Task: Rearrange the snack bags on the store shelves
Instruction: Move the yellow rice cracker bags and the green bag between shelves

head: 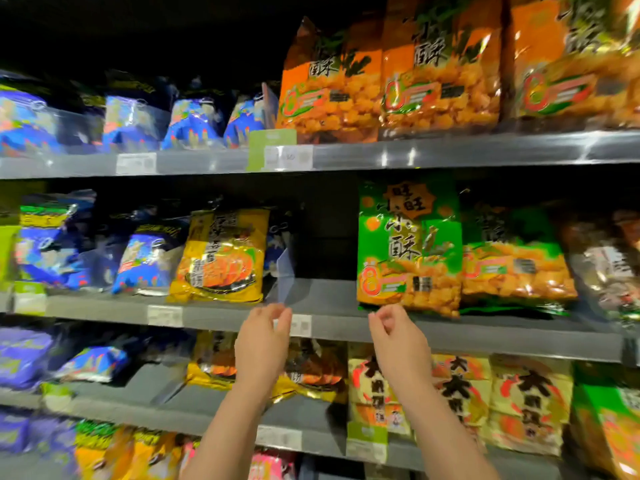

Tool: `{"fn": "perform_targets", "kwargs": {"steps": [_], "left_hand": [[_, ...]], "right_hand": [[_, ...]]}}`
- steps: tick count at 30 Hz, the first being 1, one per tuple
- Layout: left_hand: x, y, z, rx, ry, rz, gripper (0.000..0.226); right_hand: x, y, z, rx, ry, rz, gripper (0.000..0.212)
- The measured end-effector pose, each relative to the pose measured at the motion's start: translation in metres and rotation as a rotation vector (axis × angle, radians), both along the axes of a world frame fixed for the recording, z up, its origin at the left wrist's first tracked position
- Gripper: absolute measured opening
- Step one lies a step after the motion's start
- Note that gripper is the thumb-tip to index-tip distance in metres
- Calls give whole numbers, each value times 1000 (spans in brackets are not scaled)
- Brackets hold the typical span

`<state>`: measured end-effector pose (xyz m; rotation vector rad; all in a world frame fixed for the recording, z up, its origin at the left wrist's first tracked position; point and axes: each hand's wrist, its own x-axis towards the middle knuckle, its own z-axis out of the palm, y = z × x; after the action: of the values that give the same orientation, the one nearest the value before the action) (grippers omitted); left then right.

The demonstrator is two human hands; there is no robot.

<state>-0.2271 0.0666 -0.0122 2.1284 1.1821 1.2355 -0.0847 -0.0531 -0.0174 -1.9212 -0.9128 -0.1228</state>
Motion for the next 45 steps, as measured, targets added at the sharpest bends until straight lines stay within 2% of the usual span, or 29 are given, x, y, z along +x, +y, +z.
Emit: {"fn": "perform_targets", "kwargs": {"steps": [5,11,14,18,21,23,29,32,33,36,39,41,45], "left_hand": [[-34,33,2,-54,-109,109,31],[-81,124,-3,-105,-160,207,68],[-105,180,1,-73,-94,172,75],[-124,236,-1,-97,48,73,76],[-127,252,-2,-76,94,79,70],[-126,254,-3,-53,117,99,65],[-123,252,-7,-52,97,95,58],[-123,244,-6,-58,73,65,60],[-123,241,-6,-65,56,49,61],[-125,227,-5,-35,23,44,63],[-127,215,-2,-38,-42,38,67],[-129,202,-2,-83,-134,-41,70],[-138,155,-15,-151,-260,-203,56]], "right_hand": [[-42,28,-3,-43,5,219,14],[-91,104,0,-31,49,255,17],[-115,165,10,26,59,241,33],[-120,245,21,-12,85,112,59],[-105,281,30,-94,246,50,85],[-96,292,37,-95,364,19,90],[-95,289,41,-47,403,47,77],[-107,280,45,84,470,124,88],[-110,278,45,114,456,144,84],[-118,265,46,217,397,164,52],[-123,242,51,317,392,176,47],[-127,219,53,373,435,201,40],[-129,165,42,392,466,321,33]]}}
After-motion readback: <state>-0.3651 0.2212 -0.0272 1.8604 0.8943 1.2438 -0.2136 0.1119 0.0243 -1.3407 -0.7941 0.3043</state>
